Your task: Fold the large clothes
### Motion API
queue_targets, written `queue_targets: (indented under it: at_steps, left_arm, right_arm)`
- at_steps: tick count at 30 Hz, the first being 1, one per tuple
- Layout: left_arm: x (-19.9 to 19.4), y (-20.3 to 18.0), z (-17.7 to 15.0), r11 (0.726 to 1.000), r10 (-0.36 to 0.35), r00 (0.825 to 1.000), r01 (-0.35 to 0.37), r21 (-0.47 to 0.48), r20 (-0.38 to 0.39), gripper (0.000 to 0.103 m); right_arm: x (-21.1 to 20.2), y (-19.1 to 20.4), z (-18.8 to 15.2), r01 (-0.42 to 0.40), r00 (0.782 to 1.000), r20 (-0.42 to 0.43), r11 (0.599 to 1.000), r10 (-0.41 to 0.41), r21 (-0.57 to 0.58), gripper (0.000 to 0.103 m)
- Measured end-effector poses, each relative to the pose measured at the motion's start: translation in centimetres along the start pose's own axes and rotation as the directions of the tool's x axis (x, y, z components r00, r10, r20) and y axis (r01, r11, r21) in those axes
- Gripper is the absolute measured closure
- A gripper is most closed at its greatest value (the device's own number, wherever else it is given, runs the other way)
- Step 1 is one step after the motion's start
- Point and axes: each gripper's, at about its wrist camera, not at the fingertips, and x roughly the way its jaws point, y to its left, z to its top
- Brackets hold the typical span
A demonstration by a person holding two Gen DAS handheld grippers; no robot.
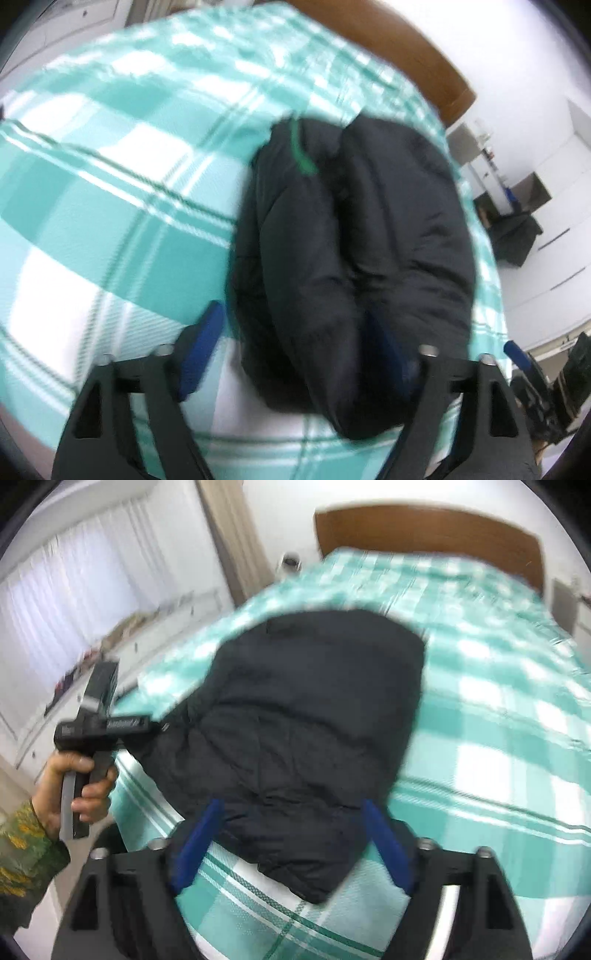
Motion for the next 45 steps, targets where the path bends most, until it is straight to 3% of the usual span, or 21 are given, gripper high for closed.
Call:
queue_targets:
  at_steps: [2,5,7,10,12,13,16,19,20,24,29,32,34,36,37,40,41,43,44,45]
  left_arm:
    - [-3.1,-0.7,0.0,1.000,-0.005,0.997,0.003,0.027,0.078,0.007]
    - [-4.6,-0.5,1.0,0.994,-0.108,0.992,0.107,0.018,0.071,0.004]
    - [-4.2,0.0,2.0,0.982,-0.190,0.982,0.190,-0.003,0.017,0.004]
    - [-1.7,-0.7,4.9,0.976,-0.215,0.972,0.218,0.027,-0.093,0.004]
    - [0.7,-0.5,6.0,0.968,-0.235,0.950,0.248,0.035,-0.205,0.004]
    - [2.0,-0.4,6.3,0.968,-0.228,0.940,0.246,0.040,-0.254,0.004]
    - [4.7,-0.4,6.5,0.975,-0.146,0.934,0.191,0.110,-0.325,0.005]
    - [6.8,0.9,6.1,0.977,-0.167,0.921,0.203,0.066,-0.352,0.005]
    - [7.5,1.1,5.9,0.973,-0.197,0.914,0.226,0.040,-0.355,0.005]
    - [8.7,0.8,5.6,0.965,-0.227,0.915,0.258,0.052,-0.334,0.000]
    - [10.4,2.4,5.1,0.955,-0.277,0.900,0.298,0.010,-0.336,0.000]
    - [10.9,3.9,4.5,0.941,-0.330,0.881,0.333,-0.050,-0.339,0.000]
    - [11.0,3.9,4.3,0.940,-0.331,0.882,0.339,-0.037,-0.335,0.000]
    - [11.5,3.6,4.3,0.940,-0.326,0.883,0.341,-0.015,-0.338,0.000]
    - [11.8,3.3,4.3,0.941,-0.321,0.885,0.338,-0.008,-0.337,0.000]
    - [12.5,3.1,4.4,0.947,-0.312,0.896,0.320,-0.028,-0.317,0.000]
    - [12.5,3.2,4.4,0.949,-0.310,0.901,0.311,-0.046,-0.304,0.000]
    - [12.1,3.0,4.0,0.957,-0.285,0.914,0.287,-0.034,-0.288,0.002]
    - [11.5,2.6,3.8,0.961,-0.270,0.923,0.278,-0.011,-0.273,0.011]
    - [11.2,2.3,3.5,0.956,-0.284,0.923,0.292,-0.006,-0.259,0.027]
  right_arm:
    - [-1.7,-0.5,-0.5,0.061,0.998,0.016,0.998,-0.060,-0.012,0.020]
    - [-2.6,-1.5,-1.6,0.080,0.997,0.010,0.997,-0.080,0.002,0.020]
    - [-2.4,-2.5,-2.2,0.069,0.998,-0.014,0.997,-0.069,0.045,0.020]
    - [-2.1,-2.9,-2.9,0.046,0.998,-0.039,0.994,-0.042,0.101,0.020]
    - [-2.0,-3.1,-2.9,0.019,0.999,-0.042,0.992,-0.014,0.122,0.020]
    - [-2.0,-3.0,-3.0,0.012,0.999,-0.042,0.993,-0.007,0.120,0.020]
    - [-2.5,-3.2,-3.0,0.009,0.999,-0.032,0.995,-0.006,0.104,0.020]
    - [-2.8,-3.8,-2.8,-0.008,1.000,-0.026,0.993,0.011,0.120,0.020]
    - [-2.5,-4.4,-2.6,-0.029,0.999,-0.027,0.989,0.033,0.143,0.020]
    - [-0.4,-6.7,-1.8,-0.132,0.990,-0.008,0.957,0.138,0.257,0.020]
    - [4.9,-9.7,-0.8,-0.276,0.955,0.014,0.873,0.296,0.402,0.020]
    - [8.8,-10.9,-0.6,-0.361,0.916,0.015,0.809,0.401,0.464,0.020]
    - [11.7,-11.1,-0.3,-0.392,0.892,-0.011,0.785,0.452,0.481,0.015]
    - [13.9,-11.3,0.1,-0.392,0.888,-0.031,0.789,0.459,0.473,0.008]
    - [15.4,-11.6,0.3,-0.414,0.871,-0.032,0.769,0.490,0.487,0.002]
    - [18.7,-11.9,1.2,-0.442,0.843,-0.039,0.731,0.537,0.521,0.000]
    - [19.1,-11.8,1.5,-0.439,0.844,-0.045,0.737,0.534,0.513,0.000]
    - [18.9,-10.5,2.9,-0.411,0.868,-0.078,0.799,0.490,0.439,0.003]
    - [18.4,-9.6,3.4,-0.399,0.880,-0.095,0.833,0.465,0.383,0.005]
    - [17.6,-8.5,3.9,-0.389,0.891,-0.104,0.862,0.442,0.324,0.007]
